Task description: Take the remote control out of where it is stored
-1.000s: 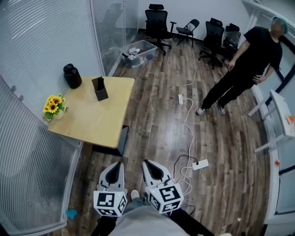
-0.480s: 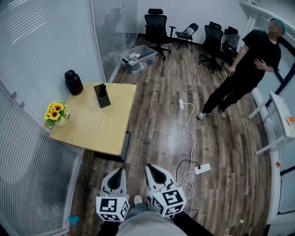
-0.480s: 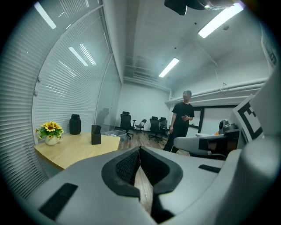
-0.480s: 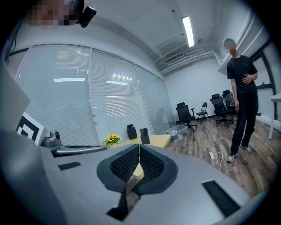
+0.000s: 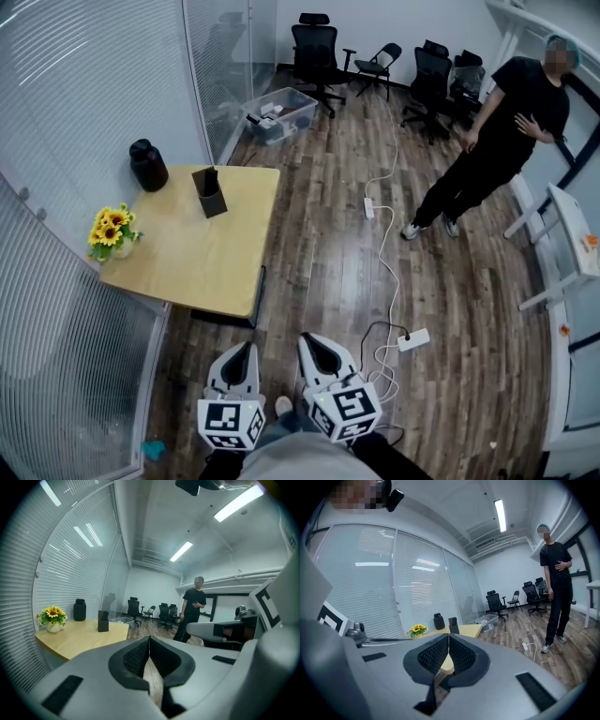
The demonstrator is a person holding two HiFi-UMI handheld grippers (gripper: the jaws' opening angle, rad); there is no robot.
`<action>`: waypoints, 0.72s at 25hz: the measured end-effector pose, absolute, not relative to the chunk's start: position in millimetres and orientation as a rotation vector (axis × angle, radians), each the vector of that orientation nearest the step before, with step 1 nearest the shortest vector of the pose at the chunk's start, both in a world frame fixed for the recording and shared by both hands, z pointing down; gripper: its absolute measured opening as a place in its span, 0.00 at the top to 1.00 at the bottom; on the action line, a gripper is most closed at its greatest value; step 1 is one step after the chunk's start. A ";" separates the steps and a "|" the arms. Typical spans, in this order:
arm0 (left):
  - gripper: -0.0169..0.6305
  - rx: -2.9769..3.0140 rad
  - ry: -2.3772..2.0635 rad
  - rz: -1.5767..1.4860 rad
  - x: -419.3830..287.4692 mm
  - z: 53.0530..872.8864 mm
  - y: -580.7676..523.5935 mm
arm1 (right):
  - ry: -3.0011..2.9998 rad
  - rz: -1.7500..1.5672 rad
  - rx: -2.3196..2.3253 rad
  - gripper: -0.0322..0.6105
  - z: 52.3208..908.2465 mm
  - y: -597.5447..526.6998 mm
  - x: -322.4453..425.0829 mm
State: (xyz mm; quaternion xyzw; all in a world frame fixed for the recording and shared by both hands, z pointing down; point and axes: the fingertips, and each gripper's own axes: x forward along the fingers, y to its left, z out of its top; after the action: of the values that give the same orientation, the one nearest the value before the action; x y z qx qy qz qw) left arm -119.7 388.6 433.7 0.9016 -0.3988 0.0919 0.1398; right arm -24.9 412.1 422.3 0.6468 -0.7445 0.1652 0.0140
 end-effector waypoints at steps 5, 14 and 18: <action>0.96 2.601 -1.156 0.287 -115.3 441.9 373.4 | -2.309 0.533 2.030 0.94 428.8 396.8 -14.9; 0.96 2.587 -1.237 0.299 -70.7 440.9 306.1 | -2.335 0.529 2.005 0.94 433.4 327.1 38.4; 0.96 2.595 -1.264 0.289 -40.2 437.1 260.9 | -2.348 0.518 1.981 0.94 433.7 282.9 69.4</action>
State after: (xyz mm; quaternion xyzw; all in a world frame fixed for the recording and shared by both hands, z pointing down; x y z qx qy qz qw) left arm -40.2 260.9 437.1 0.8880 -0.4326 0.0990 0.1201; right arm 69.4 282.9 433.7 0.6358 -0.7537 0.1662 0.0129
